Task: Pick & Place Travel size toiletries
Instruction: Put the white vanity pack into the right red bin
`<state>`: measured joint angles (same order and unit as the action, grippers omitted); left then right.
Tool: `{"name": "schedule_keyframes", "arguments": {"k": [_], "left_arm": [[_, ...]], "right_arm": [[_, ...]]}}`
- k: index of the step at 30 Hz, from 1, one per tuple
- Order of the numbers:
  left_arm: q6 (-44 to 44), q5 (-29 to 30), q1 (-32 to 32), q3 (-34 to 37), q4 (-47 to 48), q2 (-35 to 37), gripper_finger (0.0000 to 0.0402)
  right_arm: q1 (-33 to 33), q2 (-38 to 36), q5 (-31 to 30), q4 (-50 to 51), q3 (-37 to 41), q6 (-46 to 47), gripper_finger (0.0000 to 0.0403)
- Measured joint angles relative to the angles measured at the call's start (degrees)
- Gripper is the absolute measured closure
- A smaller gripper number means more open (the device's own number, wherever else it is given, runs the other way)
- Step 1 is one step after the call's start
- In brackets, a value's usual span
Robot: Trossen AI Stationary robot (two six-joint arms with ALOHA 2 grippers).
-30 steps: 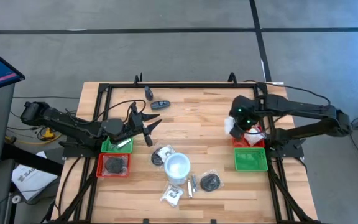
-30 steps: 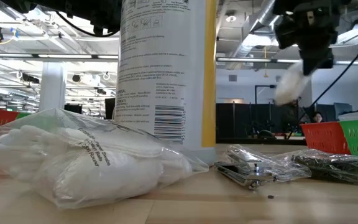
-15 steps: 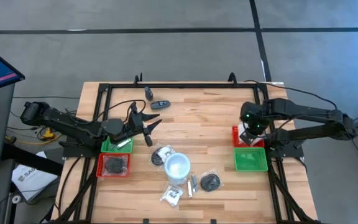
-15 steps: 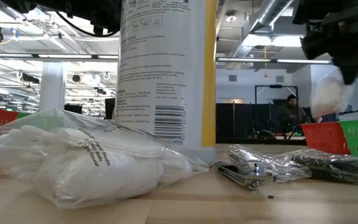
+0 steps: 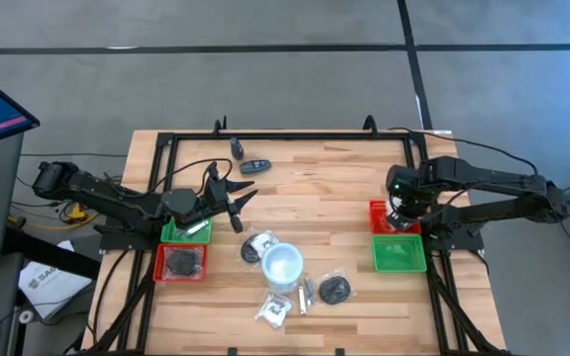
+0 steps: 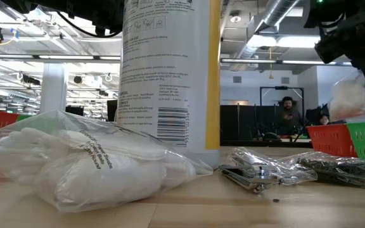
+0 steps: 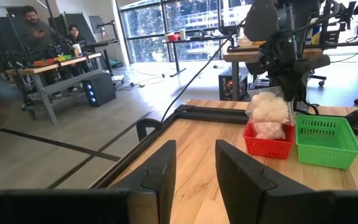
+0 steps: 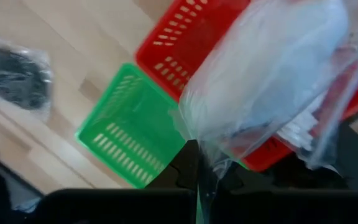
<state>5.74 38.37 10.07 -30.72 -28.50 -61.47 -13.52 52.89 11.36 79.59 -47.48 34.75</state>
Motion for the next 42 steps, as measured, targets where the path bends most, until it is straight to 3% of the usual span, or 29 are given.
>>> {"name": "schedule_keyframes", "arguments": {"k": [4,10,14,17,42], "left_arm": [[0.0,0.0,0.0,0.0,0.0,0.0,0.0297],[0.0,0.0,0.0,0.0,0.0,0.0,0.0297],[0.0,0.0,0.0,0.0,0.0,0.0,0.0297],[0.0,0.0,0.0,0.0,0.0,0.0,0.0297],[0.0,0.0,-0.5,0.0,0.0,0.0,0.0297]], "right_arm": [[0.0,0.0,-2.5,1.7,0.0,1.4,0.0403],[0.0,0.0,-2.5,0.9,0.3,1.4,0.0403],[0.0,-0.1,-2.3,-0.9,5.2,2.1,0.0403],[0.4,-0.1,-0.9,-5.9,5.2,1.2,0.0403],[3.8,0.0,-2.5,-7.0,7.8,8.4,0.0403]]}}
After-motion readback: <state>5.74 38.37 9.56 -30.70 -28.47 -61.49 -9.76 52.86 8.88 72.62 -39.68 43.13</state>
